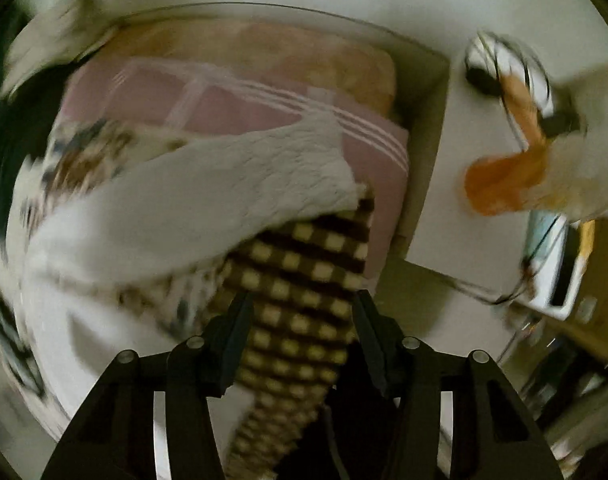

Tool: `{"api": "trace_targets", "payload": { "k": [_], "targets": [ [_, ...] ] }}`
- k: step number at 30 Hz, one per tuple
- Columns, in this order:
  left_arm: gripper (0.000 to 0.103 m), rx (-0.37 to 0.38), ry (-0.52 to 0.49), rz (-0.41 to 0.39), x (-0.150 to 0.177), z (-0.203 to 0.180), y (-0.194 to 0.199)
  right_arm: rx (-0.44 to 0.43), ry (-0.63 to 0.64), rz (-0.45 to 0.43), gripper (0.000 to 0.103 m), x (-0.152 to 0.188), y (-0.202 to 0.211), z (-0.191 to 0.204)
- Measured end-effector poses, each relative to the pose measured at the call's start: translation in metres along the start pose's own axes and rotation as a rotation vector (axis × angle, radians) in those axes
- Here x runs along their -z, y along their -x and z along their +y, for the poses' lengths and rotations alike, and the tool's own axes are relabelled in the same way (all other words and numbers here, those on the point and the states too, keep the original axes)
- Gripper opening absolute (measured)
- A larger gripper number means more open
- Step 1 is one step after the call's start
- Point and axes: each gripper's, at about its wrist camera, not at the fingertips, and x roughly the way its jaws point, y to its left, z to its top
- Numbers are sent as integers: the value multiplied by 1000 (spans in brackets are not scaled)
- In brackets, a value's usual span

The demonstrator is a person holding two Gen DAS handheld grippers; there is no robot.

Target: Fold small clothes

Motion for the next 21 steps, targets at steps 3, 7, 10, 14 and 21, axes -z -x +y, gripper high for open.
{"api": "trace_targets", "payload": {
  "k": [3, 7, 10, 14, 21],
  "targets": [
    [103, 15, -34, 22, -8, -22, -38, -31, -166, -2, 54, -12, -30, -12],
    [103, 44, -68, 29, -17, -45, -80, -16, -333, -41, 55, -29, -67, -21],
    [103, 55, -75, 30, -26, -55, -103, 8, -378, -71, 55, -38, -91, -14],
    [103, 62, -79, 20, -42, -59, -122, 45, -401, -138, 47, -39, -102, 2],
    [103, 77, -31, -7, -65, -39, -131, 233, -264, -280, 19, -15, -88, 63]
  ]
}}
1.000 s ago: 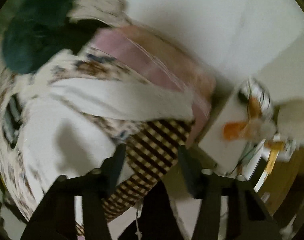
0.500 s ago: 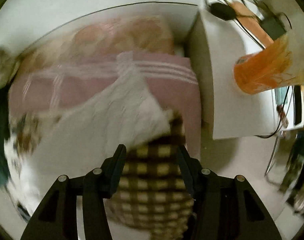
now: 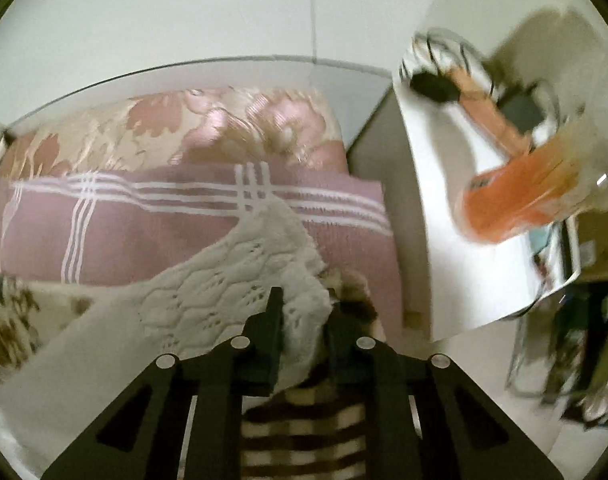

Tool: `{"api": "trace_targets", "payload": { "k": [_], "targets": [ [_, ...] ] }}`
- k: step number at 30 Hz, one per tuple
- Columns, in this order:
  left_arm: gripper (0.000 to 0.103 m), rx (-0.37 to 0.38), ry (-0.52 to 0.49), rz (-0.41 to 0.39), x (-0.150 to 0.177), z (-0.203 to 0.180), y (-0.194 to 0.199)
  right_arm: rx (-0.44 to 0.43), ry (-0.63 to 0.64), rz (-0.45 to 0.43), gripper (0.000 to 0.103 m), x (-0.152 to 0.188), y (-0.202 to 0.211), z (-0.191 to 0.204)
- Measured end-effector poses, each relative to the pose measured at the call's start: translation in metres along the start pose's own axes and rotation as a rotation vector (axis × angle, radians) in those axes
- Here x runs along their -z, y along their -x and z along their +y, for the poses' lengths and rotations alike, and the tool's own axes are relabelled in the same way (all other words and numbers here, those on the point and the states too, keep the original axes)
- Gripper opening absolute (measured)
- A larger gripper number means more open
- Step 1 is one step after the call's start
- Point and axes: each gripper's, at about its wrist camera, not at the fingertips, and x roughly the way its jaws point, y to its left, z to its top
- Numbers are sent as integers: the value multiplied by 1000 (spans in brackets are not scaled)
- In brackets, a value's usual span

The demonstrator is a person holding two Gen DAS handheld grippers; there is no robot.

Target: Fold small clothes

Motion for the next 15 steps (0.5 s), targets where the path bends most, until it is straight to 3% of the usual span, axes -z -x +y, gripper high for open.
{"api": "trace_targets", "payload": {
  "k": [6, 13, 15],
  "targets": [
    [103, -1, 49, 10, -4, 33, -6, -7, 47, -79, 15, 17, 47, 13],
    [103, 6, 105, 35, 6, 63, -12, -213, 105, -124, 15, 20, 105, 14],
    [103, 10, 116, 45, 8, 69, -14, -234, 134, -117, 15, 21, 113, 17]
  ]
}}
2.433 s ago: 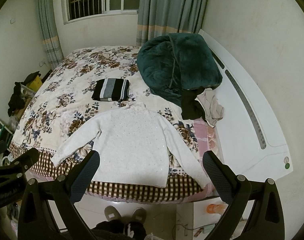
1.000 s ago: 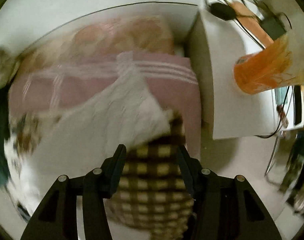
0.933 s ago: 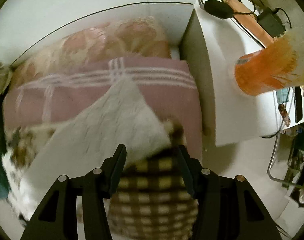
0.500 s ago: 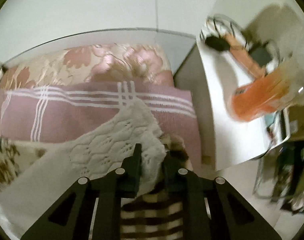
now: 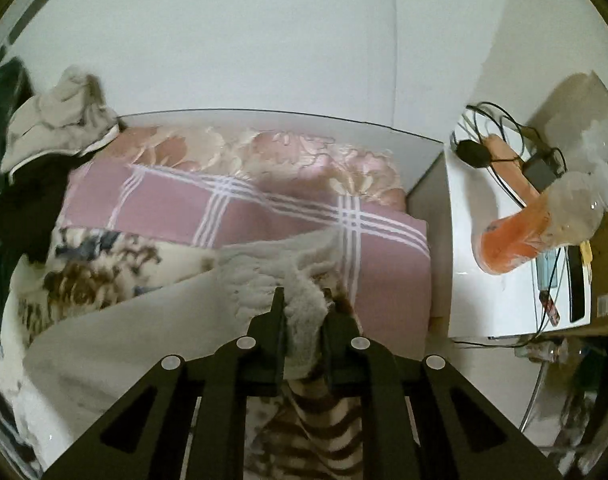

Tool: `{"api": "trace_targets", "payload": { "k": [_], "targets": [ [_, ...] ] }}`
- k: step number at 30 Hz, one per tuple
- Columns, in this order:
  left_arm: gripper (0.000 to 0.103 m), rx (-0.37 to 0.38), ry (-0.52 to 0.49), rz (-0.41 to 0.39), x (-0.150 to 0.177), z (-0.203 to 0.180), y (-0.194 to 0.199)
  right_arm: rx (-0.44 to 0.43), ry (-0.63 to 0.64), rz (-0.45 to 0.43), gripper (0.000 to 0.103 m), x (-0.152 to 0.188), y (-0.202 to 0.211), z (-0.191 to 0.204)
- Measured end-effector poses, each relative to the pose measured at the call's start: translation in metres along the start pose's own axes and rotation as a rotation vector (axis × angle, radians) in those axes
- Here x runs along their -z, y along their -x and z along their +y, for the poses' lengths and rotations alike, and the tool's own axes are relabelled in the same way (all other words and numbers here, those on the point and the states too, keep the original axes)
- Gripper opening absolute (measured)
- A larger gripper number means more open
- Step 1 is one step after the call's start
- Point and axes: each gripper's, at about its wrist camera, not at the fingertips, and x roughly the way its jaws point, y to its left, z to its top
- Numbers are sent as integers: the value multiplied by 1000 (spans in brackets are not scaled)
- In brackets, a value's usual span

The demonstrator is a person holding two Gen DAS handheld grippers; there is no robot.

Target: Fold small clothes

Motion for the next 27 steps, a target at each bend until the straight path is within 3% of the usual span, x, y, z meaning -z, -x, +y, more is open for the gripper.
{"api": "trace_targets", "payload": {
  "k": [2, 4, 6, 8, 10, 11, 13, 17, 20, 22, 24, 26, 27],
  "targets": [
    [103, 1, 6, 10, 1, 5, -3, 9, 5, 20, 15, -1, -4, -3],
    [103, 3, 9, 10, 3, 10, -4, 147, -24, 33, 15, -5, -16, -15],
    [103, 1, 6, 6, 4, 12, -4, 222, -73, 47, 15, -9, -25, -32],
    [103, -2, 0, 2, 5, 15, -4, 226, -90, 63, 15, -10, -29, -41],
    [103, -7, -7, -1, 6, 16, -5, 172, -83, 91, 25, -10, -30, -42],
    [103, -8, -10, 0, 7, 15, -5, 159, -79, 99, 38, -9, -28, -41],
    [103, -7, -15, 6, 9, 14, -6, 33, -121, 113, 55, -4, -26, -43],
    [103, -5, -38, 4, 12, 6, -6, -139, -215, 254, 58, 6, -51, -42],
    [103, -4, -65, -4, 14, -2, -4, -177, -334, 381, 58, 21, -87, -49],
    [103, -5, -81, -8, 15, -8, -3, -189, -422, 383, 58, 27, -103, -58],
    [103, -6, -91, -11, 16, -11, -3, -150, -458, 303, 49, 24, -107, -65],
    [103, -8, -96, -13, 16, -14, -4, -84, -451, 199, 22, 15, -101, -66],
    [103, -10, -96, -14, 17, -14, -5, -58, -433, 169, 15, 10, -98, -65]
  ]
}}
